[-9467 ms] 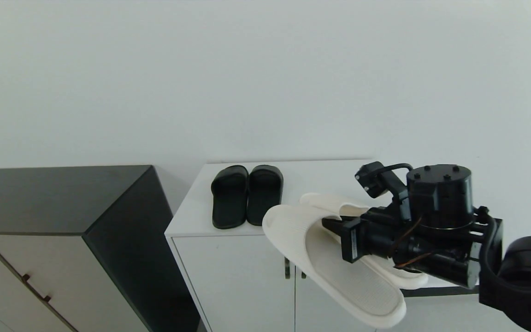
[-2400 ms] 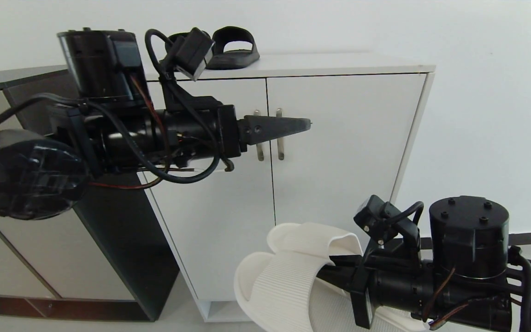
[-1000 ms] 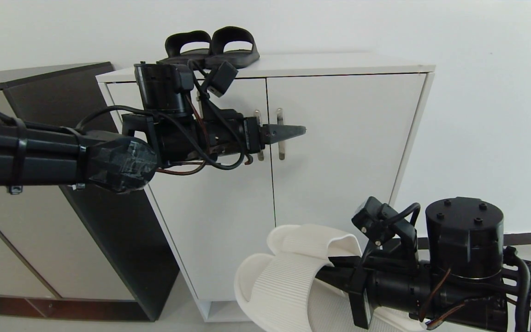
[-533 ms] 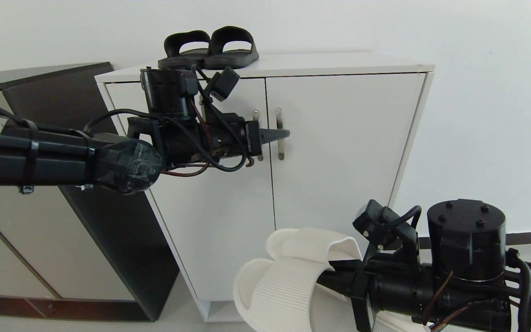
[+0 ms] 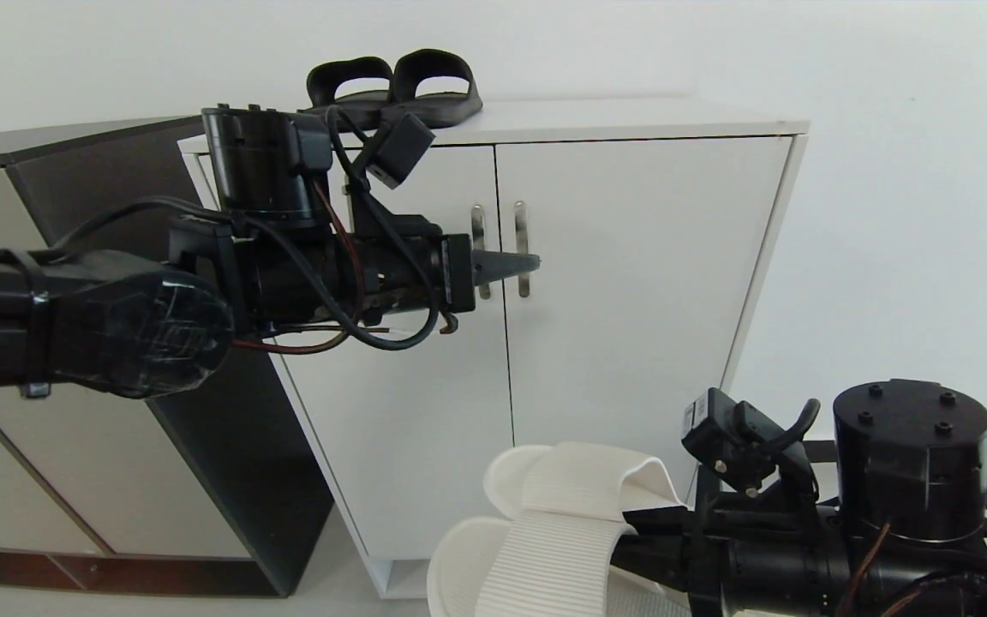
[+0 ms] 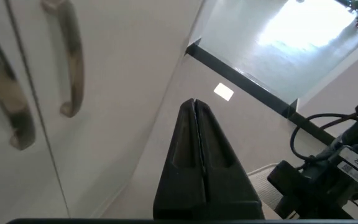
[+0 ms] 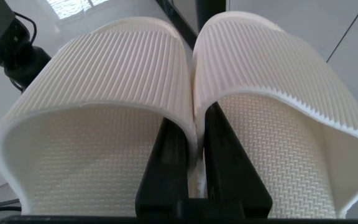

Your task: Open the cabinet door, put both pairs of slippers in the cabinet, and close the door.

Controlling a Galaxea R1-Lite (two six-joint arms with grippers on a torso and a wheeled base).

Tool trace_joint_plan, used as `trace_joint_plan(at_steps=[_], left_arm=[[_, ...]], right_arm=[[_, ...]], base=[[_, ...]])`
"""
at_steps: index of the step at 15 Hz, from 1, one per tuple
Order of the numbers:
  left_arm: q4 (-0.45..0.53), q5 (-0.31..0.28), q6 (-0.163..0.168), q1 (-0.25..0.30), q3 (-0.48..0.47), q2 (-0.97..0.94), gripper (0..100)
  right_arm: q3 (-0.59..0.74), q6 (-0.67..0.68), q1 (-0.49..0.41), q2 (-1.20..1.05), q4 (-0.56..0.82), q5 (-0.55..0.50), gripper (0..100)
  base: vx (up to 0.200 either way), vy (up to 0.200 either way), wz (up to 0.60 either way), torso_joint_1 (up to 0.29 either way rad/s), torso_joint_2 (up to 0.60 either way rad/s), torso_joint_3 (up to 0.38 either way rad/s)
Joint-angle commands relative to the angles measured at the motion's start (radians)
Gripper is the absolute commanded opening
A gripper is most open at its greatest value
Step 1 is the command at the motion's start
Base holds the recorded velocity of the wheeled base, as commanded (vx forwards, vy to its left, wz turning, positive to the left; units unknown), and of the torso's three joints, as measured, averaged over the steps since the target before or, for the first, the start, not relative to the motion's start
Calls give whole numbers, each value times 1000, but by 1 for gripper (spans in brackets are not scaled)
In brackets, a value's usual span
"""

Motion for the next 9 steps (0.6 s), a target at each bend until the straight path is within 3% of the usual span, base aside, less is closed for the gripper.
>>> trace_joint_plan(at_steps=[1, 2, 3, 9], left_arm=[[52, 0, -1, 27, -65, 15, 0], [55, 0, 1, 39, -80, 29, 0], [55, -2, -1, 44, -100, 42, 100], [56, -6, -7, 50, -181, 119, 100]], right_arm=[[1, 0, 0, -3, 0, 0, 0], [1, 0, 0, -2, 0, 0, 0], [1, 0, 0, 0, 0, 0, 0], [0, 0, 0, 6, 0, -1, 0]], base=[[0, 0, 0, 0, 0, 0], [0, 0, 0, 0, 0, 0], [0, 0, 0, 0, 0, 0], [0, 0, 0, 0, 0, 0]])
